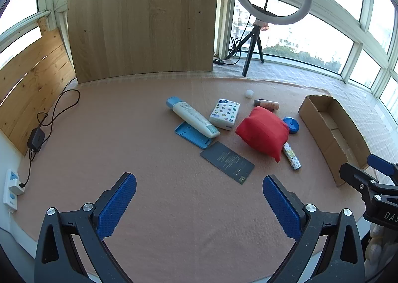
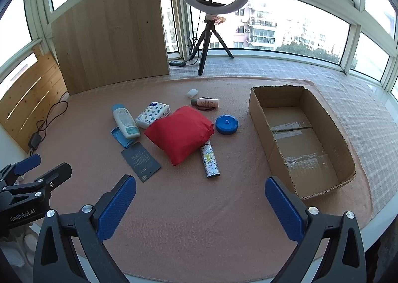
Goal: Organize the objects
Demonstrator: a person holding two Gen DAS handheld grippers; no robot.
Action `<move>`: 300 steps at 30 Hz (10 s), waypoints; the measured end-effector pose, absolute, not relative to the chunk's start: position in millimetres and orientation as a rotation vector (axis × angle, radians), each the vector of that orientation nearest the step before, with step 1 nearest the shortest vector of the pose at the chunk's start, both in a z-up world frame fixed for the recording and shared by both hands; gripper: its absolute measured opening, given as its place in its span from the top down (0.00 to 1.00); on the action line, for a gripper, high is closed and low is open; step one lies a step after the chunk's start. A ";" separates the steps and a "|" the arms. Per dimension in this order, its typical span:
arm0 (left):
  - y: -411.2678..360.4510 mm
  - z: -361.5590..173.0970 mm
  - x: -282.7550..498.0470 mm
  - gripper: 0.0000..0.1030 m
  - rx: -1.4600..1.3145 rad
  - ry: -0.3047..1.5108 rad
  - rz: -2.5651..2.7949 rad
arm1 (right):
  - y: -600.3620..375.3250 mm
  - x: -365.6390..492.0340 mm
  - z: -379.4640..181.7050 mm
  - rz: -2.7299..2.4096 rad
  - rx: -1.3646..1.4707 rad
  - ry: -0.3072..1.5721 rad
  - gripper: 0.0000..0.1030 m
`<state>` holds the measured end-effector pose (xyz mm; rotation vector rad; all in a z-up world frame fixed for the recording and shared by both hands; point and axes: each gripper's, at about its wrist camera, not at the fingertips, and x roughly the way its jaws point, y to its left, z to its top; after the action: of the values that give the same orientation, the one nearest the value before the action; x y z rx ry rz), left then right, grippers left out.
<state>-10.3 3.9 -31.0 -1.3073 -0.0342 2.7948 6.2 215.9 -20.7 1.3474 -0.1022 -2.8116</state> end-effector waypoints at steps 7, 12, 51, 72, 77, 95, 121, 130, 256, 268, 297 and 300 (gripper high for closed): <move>4.9 -32.7 -8.2 0.00 -1.311 -0.037 2.787 | 217.0 8.2 -22.1 -2.808 1.357 -0.111 0.00; 5.9 -33.7 -8.2 0.00 -1.312 -0.039 2.785 | 217.3 9.2 -22.6 -2.802 1.363 -0.114 0.00; 4.6 -33.4 -14.0 0.00 -1.309 -0.051 2.780 | 216.4 5.4 -27.8 -2.779 1.388 -0.119 0.00; 10.3 -56.7 -34.6 0.00 -1.393 -0.068 2.726 | 228.9 -27.6 -41.9 -2.721 1.417 -0.142 0.00; 13.5 -64.9 -41.9 0.00 -1.412 -0.057 2.722 | 233.2 -43.2 -46.6 -2.703 1.418 -0.138 0.00; 24.5 -93.0 -71.2 0.01 -1.460 -0.107 2.668 | 237.0 -126.1 -58.8 -2.551 1.408 -0.170 0.01; -13.2 -107.3 -64.1 0.02 -1.547 -0.173 2.715 | 203.2 -222.3 -130.3 -2.306 1.676 -0.246 0.42; 6.3 -112.6 -67.2 0.05 -1.532 -0.158 2.632 | 204.1 -169.4 -129.1 -2.225 1.718 -0.329 0.43; 28.1 -103.6 -50.3 0.39 -1.449 -0.120 2.538 | 230.0 -99.8 -71.7 -2.353 1.420 -0.074 0.41; -68.9 -110.9 -28.9 0.39 -1.501 -0.286 2.688 | 158.7 -127.8 -105.4 -2.224 1.491 0.051 0.41; -126.9 -126.2 -18.2 0.39 -1.553 -0.395 2.667 | 112.4 -149.9 -136.1 -2.138 1.563 0.164 0.41; -127.4 -127.3 -18.4 0.39 -1.557 -0.386 2.662 | 106.2 -154.2 -140.5 -2.117 1.573 0.179 0.41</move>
<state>-18.4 -127.4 -127.3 -1.5565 -0.3863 2.6620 -154.2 106.2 -140.5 1.5735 0.1788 -2.1168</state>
